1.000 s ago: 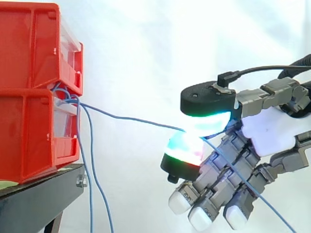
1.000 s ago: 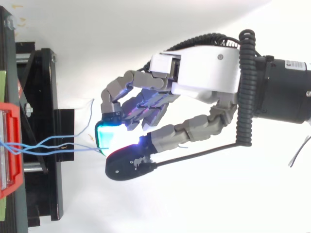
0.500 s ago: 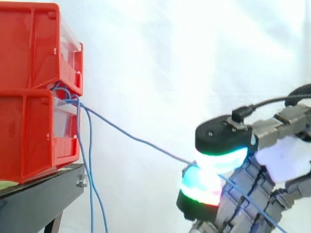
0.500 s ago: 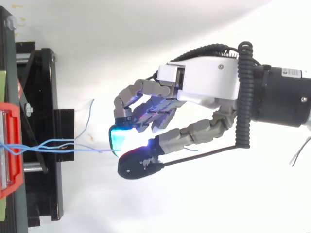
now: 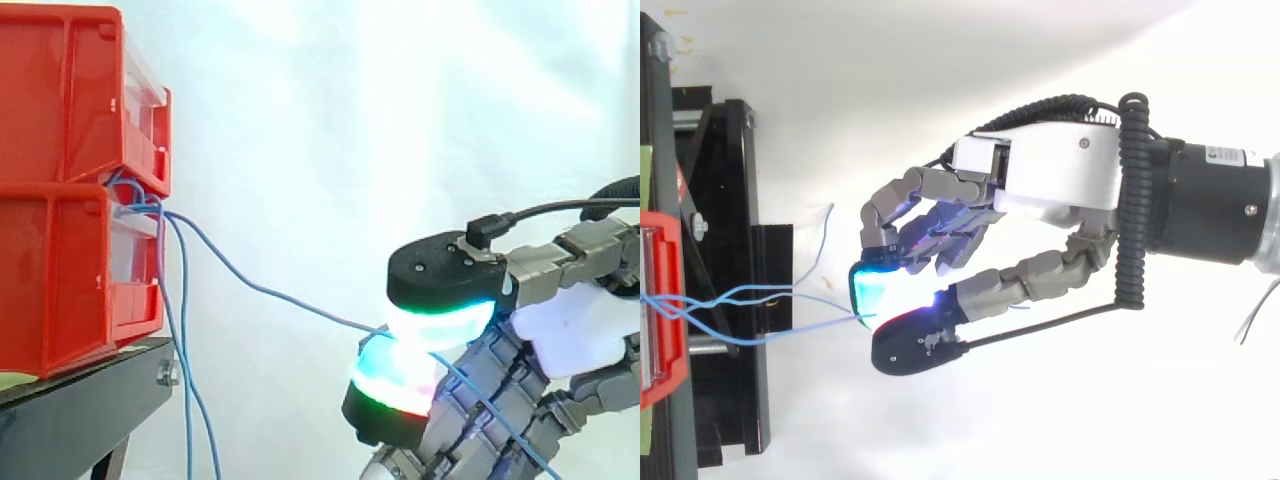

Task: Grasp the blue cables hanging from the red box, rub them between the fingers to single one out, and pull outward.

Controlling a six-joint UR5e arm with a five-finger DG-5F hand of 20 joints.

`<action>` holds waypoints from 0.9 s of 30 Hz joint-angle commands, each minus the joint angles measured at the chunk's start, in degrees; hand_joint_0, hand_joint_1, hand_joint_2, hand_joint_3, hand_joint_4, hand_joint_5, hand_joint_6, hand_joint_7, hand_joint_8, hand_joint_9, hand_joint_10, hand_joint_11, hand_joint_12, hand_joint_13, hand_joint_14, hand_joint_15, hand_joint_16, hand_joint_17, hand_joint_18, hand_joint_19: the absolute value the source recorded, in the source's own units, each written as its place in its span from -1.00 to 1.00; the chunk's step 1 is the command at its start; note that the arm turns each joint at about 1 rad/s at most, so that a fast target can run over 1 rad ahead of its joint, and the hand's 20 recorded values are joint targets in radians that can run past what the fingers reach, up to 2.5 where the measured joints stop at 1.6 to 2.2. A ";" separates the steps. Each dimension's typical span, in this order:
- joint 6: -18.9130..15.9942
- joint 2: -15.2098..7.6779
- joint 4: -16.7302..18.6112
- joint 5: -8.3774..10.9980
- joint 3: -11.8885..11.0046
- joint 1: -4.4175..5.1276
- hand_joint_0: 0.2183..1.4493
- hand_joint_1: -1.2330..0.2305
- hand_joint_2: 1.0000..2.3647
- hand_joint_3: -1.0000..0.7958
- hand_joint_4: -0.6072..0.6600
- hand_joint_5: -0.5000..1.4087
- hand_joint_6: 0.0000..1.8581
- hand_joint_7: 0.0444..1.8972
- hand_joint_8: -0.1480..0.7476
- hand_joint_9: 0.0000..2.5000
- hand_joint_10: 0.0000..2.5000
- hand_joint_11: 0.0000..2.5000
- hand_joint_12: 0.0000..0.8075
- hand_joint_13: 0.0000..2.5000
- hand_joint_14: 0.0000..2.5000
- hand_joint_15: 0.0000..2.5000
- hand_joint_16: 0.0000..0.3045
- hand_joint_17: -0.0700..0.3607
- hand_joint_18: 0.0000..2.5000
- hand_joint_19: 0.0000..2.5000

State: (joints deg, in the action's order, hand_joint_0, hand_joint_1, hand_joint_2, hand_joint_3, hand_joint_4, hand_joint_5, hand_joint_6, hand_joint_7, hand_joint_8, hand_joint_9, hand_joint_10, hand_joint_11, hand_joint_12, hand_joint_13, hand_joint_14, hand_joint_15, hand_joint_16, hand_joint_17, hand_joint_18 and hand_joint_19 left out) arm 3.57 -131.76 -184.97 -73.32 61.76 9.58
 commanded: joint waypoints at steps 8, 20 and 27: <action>0.21 0.01 1.98 0.11 0.03 0.00 -0.42 -0.43 -0.99 0.12 -0.21 -0.54 -0.08 0.20 0.07 -0.45 -1.00 -1.00 0.09 -0.43 -1.00 -0.86 -0.57 0.01 -0.31 -0.76; 0.21 0.01 1.98 0.11 0.11 0.00 -0.42 -0.43 -0.99 0.12 -0.20 -0.54 -0.08 0.19 0.09 -0.42 -1.00 -0.98 0.10 -0.41 -0.99 -0.84 -0.57 0.01 -0.30 -0.75; 0.21 0.01 1.98 0.11 0.11 0.00 -0.41 -0.44 -0.99 0.12 -0.20 -0.54 -0.08 0.19 0.08 -0.40 -1.00 -0.97 0.10 -0.39 -0.99 -0.84 -0.57 0.00 -0.30 -0.74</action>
State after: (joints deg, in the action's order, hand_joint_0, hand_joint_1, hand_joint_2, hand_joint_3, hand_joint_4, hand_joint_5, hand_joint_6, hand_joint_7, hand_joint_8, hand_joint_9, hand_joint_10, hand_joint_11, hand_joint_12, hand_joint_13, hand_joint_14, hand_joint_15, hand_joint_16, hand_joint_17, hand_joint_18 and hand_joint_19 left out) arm 3.78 -131.75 -182.99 -73.21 61.87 9.58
